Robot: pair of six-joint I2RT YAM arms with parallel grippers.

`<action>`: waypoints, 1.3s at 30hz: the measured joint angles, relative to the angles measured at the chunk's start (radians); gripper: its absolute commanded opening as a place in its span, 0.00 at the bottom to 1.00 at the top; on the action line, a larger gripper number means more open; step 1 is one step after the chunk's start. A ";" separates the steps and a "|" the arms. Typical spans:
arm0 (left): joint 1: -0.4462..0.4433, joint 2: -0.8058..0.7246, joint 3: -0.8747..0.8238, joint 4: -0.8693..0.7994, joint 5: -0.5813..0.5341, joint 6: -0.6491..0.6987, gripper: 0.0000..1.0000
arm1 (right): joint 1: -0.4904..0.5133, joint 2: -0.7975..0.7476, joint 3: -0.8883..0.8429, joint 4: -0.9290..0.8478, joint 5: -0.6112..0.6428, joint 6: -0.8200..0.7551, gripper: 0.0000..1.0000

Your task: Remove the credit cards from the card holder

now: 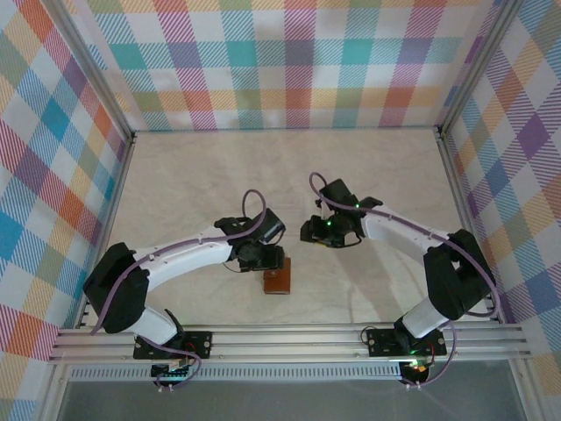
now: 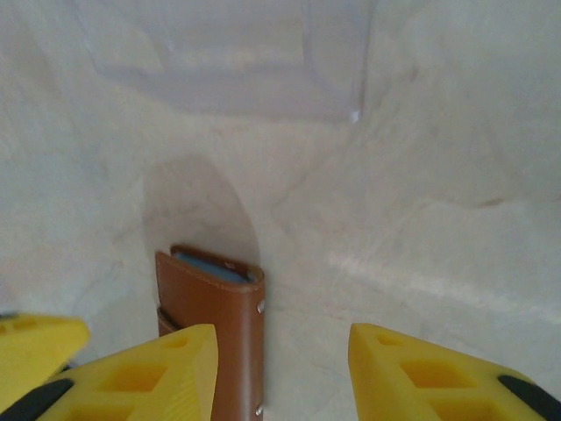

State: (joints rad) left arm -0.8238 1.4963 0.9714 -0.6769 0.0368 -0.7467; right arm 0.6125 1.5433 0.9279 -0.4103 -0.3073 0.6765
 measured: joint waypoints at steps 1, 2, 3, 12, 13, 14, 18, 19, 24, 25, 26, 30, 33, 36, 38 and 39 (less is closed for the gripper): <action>0.017 -0.002 -0.017 0.001 0.007 0.007 0.47 | 0.006 -0.002 -0.034 0.026 -0.015 0.013 0.45; 0.032 -0.003 -0.029 0.002 0.013 0.016 0.43 | 0.017 -0.002 -0.072 0.067 -0.034 0.033 0.45; 0.040 -0.004 -0.036 0.002 0.016 0.027 0.40 | 0.026 -0.001 -0.097 0.092 -0.045 0.048 0.45; 0.105 0.012 -0.124 0.070 0.100 0.071 0.28 | 0.108 0.066 -0.155 0.315 -0.116 0.134 0.46; 0.106 0.024 -0.128 0.084 0.111 0.071 0.28 | 0.112 0.073 -0.161 0.337 -0.122 0.141 0.45; 0.106 0.033 -0.130 0.091 0.117 0.071 0.28 | 0.115 0.080 -0.167 0.352 -0.126 0.148 0.45; 0.106 0.087 -0.131 0.116 0.137 0.071 0.28 | 0.116 0.126 -0.183 0.396 -0.140 0.167 0.43; 0.106 0.090 -0.131 0.116 0.139 0.071 0.28 | 0.116 0.138 -0.183 0.407 -0.150 0.175 0.42; 0.109 0.097 -0.127 0.114 0.151 0.071 0.27 | 0.117 0.167 -0.202 0.520 -0.187 0.220 0.35; 0.110 0.100 -0.123 0.111 0.153 0.071 0.27 | 0.117 0.171 -0.209 0.545 -0.193 0.232 0.34; 0.112 0.105 -0.119 0.106 0.156 0.071 0.27 | 0.117 0.173 -0.214 0.560 -0.197 0.240 0.32; 0.114 0.124 -0.098 0.082 0.157 0.071 0.26 | 0.120 0.184 -0.227 0.612 -0.203 0.267 0.26; 0.114 0.136 -0.082 0.064 0.157 0.072 0.26 | 0.121 0.184 -0.231 0.632 -0.203 0.278 0.20; 0.114 0.151 -0.065 0.045 0.156 0.078 0.26 | 0.120 0.184 -0.233 0.654 -0.207 0.284 0.12; 0.114 0.159 -0.053 0.031 0.154 0.080 0.25 | 0.121 0.183 -0.235 0.658 -0.206 0.290 0.05; 0.114 0.161 -0.050 0.025 0.153 0.082 0.27 | 0.121 0.181 -0.238 0.658 -0.205 0.287 0.03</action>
State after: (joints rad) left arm -0.7101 1.6573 0.9218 -0.6518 0.1902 -0.6651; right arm 0.7330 1.7245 0.6899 0.2481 -0.5125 0.9634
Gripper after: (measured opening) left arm 0.255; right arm 0.136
